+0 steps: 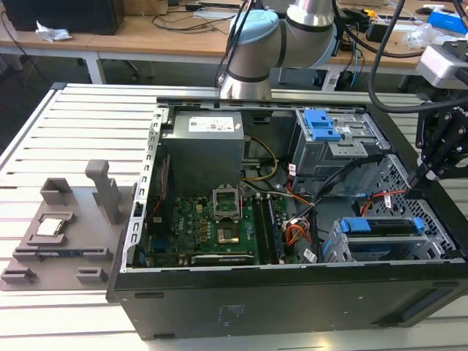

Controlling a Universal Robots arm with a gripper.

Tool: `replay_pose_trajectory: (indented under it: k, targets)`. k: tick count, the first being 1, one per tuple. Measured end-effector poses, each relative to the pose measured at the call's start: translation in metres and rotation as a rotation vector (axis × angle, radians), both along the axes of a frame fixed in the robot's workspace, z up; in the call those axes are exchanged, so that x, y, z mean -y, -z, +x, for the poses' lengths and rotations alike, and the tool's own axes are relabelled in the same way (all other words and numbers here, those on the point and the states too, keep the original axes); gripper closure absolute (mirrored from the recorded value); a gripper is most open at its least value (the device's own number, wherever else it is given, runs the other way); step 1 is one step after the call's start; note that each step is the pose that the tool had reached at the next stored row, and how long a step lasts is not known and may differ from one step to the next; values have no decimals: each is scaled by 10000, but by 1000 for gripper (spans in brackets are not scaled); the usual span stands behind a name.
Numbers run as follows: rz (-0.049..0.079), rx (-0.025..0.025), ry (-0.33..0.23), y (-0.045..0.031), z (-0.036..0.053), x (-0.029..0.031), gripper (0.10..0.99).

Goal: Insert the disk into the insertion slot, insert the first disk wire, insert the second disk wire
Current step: 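Insert the first disk wire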

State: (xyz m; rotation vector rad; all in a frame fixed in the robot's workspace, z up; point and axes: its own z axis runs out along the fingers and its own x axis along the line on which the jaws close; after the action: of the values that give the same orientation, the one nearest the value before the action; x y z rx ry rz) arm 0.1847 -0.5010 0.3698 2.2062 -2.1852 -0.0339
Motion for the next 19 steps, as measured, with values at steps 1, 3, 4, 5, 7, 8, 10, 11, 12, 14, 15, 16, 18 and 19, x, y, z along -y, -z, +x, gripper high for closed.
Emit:
replay_pose_trajectory:
  k: [1,3,4,5,7,8,10,11,12,14,15,16,18,19]
  targets:
    - [-2,0,1,0,0,0,980]
    - [-5,0,1,1,0,0,980]
    - [-7,0,1,1,0,0,980]
    - [-9,0,1,1,0,0,973]
    - [-11,0,0,2,1,0,851]
    - [-14,0,1,1,1,0,792]
    - [-18,0,0,2,1,0,725]
    - [-32,-1,0,3,1,-1,725]
    - [-57,-1,-3,8,1,-1,725]
    - [-152,1,-125,21,0,-1,725]
    - [-188,1,-280,30,0,-2,725]
    - [-217,2,-426,37,0,-3,725]
    - [-262,6,-844,58,0,-6,725]
    - [-272,7,-985,64,0,-10,725]
